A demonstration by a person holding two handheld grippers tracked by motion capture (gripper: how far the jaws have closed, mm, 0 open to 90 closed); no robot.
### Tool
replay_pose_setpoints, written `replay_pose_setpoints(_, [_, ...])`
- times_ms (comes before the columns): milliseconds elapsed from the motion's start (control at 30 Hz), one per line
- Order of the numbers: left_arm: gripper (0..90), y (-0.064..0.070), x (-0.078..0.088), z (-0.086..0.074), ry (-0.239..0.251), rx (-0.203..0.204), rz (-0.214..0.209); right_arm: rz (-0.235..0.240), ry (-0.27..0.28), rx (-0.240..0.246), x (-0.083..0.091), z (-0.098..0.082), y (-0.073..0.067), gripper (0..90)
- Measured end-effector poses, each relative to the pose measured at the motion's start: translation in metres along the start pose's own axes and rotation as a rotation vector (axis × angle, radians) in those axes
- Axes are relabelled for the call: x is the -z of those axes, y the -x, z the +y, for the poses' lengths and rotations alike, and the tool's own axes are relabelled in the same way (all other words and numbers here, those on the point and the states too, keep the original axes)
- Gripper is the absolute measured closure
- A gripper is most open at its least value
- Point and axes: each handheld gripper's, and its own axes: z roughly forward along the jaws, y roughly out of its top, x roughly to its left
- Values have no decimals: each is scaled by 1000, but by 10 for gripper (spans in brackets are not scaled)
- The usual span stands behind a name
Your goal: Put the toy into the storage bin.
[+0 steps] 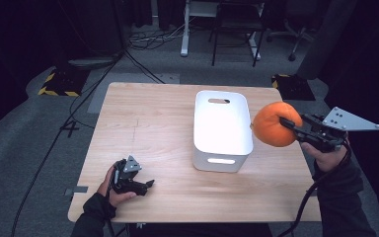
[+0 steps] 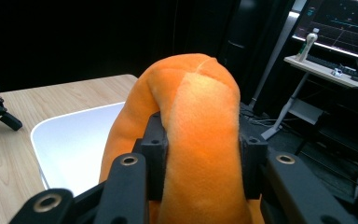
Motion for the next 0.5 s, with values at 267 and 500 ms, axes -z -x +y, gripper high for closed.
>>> replay_pose_setpoints(267, [113,0,0,0,-1,2,-1,18,11,4,-9,6,-5,639])
replay_pose_setpoints(500, [113,0,0,0,0,-1,1,35,17,15,-18,11,-12,638])
